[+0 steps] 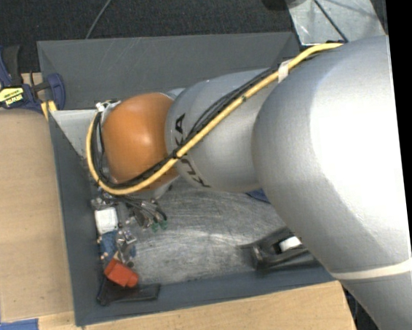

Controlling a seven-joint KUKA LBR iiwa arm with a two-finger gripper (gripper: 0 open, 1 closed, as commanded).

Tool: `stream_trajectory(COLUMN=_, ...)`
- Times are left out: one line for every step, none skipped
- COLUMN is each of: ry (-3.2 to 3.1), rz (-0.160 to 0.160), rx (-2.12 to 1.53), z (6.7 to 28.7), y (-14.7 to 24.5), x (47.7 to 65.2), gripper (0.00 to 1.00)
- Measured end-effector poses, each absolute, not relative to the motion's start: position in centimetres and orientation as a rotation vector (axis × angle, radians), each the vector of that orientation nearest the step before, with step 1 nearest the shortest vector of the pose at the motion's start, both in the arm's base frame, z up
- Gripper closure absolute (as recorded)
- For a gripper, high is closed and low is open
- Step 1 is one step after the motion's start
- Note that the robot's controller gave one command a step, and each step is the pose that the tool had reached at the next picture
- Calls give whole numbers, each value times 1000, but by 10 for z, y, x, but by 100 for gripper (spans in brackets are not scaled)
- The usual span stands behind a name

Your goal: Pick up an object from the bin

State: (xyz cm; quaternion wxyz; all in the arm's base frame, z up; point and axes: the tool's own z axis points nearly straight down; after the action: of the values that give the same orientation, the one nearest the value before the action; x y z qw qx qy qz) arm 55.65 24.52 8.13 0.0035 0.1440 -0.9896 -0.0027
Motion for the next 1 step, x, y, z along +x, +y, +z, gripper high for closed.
stream_trajectory(ry=-3146, rz=-22, rx=124, z=82, y=214, x=626, gripper=100)
